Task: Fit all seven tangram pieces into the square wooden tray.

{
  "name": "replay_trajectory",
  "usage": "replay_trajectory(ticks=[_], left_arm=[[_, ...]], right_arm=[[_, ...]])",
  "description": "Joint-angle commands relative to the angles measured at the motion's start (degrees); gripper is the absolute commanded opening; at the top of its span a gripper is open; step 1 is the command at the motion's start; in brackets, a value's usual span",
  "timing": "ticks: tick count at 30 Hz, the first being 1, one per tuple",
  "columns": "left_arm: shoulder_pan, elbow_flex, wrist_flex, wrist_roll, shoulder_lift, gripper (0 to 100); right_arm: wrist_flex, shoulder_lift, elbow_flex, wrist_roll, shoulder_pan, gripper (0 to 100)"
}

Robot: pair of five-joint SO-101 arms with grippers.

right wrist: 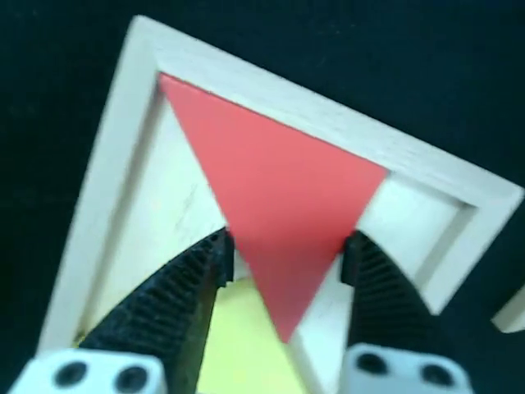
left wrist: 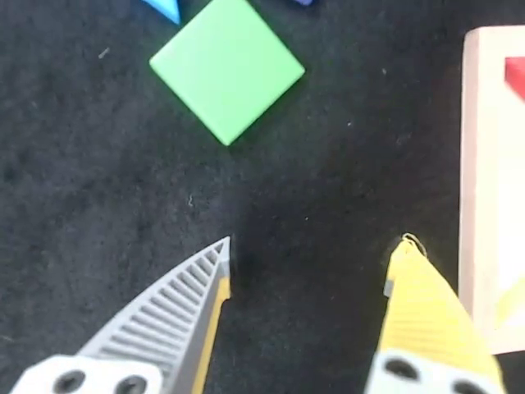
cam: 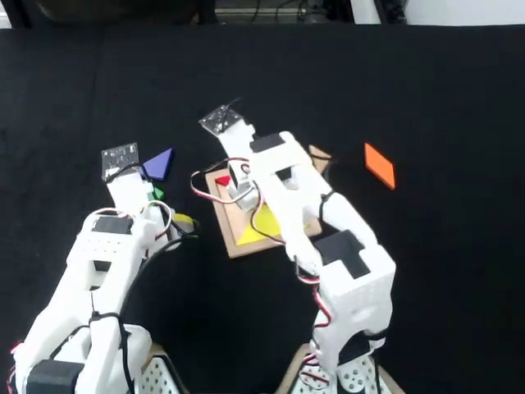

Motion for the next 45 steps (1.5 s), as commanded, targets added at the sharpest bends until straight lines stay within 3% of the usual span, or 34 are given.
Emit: replay_trajectory(ticks=[1,9,28,45], left_arm=[[0.57,-0.31,-0.18,0.18,-1.85,31],[0.57,-0.31,-0.18,0.18,-1.93,31],[0.48,-0.48,-0.18,0.18,-1.93,31],[-0.40,-0.75,-0.53,0.18,-1.93,31]], right_arm=[[0.18,0.75,-1.54,2.29,0.09,1.7],[0.88,0.48,-3.12,2.55,0.53,1.1],[20.75,0.84,-23.08,2.20,-0.18,1.1],[24.00,0.48,-17.89,-0.62,-13.89,1.1]])
